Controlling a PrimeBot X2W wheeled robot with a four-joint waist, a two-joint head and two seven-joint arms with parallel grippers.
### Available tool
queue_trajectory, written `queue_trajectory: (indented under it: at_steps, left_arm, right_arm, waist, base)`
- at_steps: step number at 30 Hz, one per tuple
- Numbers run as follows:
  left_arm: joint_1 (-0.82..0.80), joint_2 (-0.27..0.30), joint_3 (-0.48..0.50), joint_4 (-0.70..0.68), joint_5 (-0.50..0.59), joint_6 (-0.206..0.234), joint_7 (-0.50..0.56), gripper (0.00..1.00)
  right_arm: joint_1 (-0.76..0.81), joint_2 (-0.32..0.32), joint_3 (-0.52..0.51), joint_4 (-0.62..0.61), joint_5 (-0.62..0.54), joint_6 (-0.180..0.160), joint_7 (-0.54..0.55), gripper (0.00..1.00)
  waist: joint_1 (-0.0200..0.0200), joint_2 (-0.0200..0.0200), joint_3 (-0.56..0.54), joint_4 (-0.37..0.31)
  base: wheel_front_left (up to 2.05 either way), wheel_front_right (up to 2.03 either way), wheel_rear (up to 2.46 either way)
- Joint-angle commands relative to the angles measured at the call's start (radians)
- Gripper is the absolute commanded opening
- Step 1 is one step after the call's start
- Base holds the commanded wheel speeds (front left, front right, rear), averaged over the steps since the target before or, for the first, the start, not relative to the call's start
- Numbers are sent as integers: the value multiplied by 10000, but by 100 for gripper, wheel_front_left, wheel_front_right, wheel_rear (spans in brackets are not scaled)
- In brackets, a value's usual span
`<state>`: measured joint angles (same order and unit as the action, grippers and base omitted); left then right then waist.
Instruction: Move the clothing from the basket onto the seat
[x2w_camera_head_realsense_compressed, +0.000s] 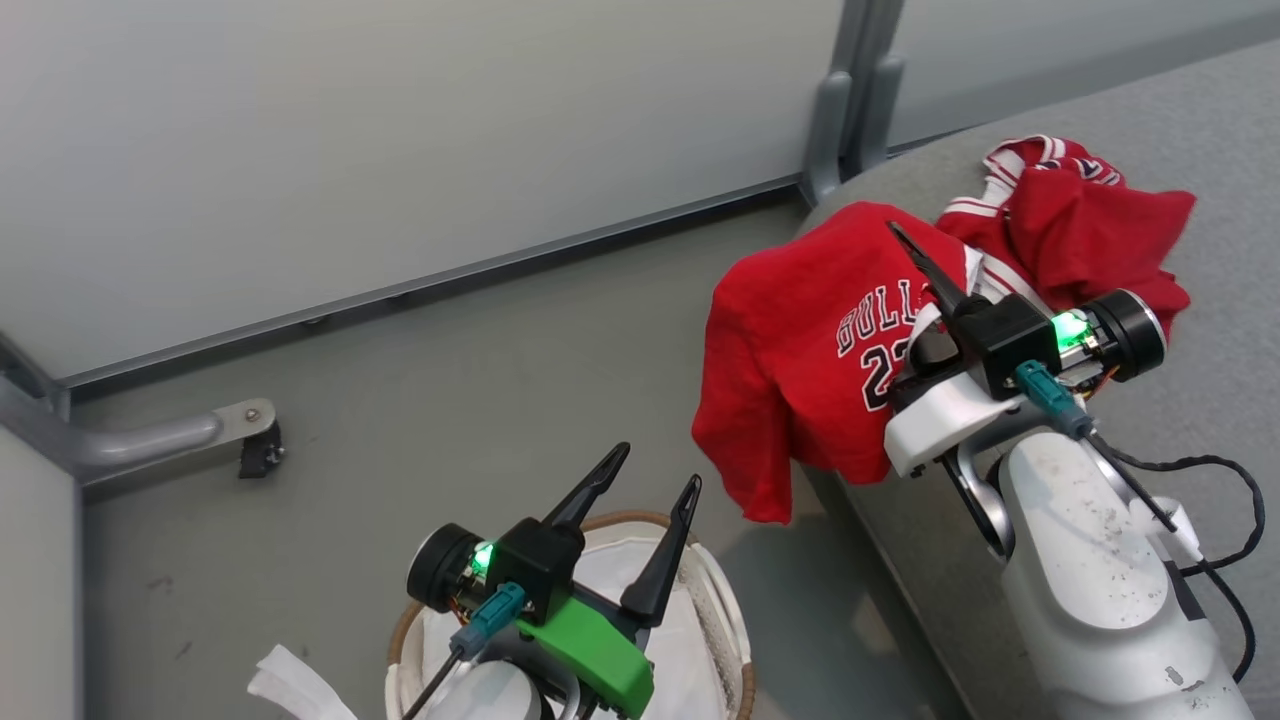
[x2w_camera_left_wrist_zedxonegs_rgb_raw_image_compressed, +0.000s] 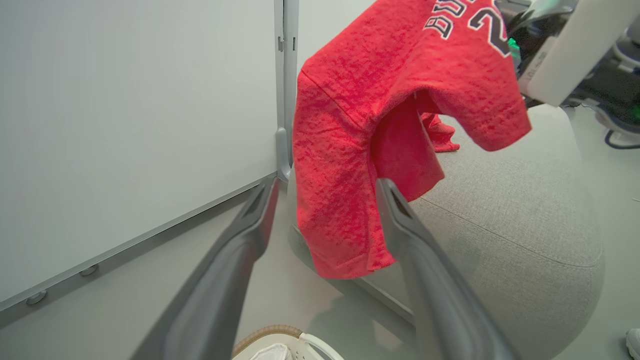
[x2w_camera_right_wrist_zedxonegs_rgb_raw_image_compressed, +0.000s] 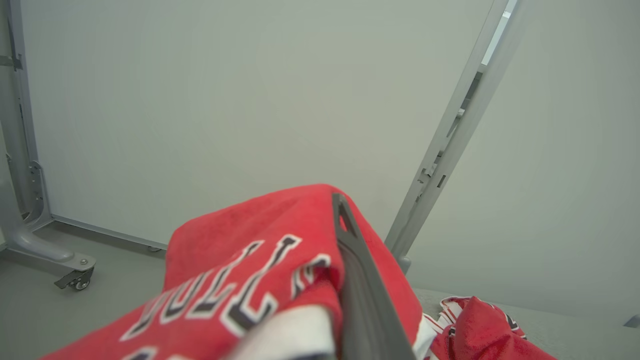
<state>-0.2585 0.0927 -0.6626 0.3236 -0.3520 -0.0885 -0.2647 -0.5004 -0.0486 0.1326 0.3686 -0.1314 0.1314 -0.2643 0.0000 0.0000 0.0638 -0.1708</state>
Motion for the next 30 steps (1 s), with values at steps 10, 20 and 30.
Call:
queue_trajectory:
  at_steps: [10,20,30]
  left_arm:
    - [-487,-19,383,120,694,-301,9,100]
    - [-794,112,396,61,931,-405,8,100]
    - [-1502,568,297,-462,1365,-424,7,100]
  right_arm:
    - [209,-24,-549,-252,153,-14,-1,0]
    - [249,-21,-1239,-495,383,-14,-1,0]
    - [-2295,-464,-2948,-1229,463,-14,-1,0]
  waist:
    - [0,0,1340,-2531]
    - [0,0,2061,-2652]
    - [0,0,3619,-2078]
  base:
    - [0,0,0]
    - [0,0,0]
    - [0,0,0]
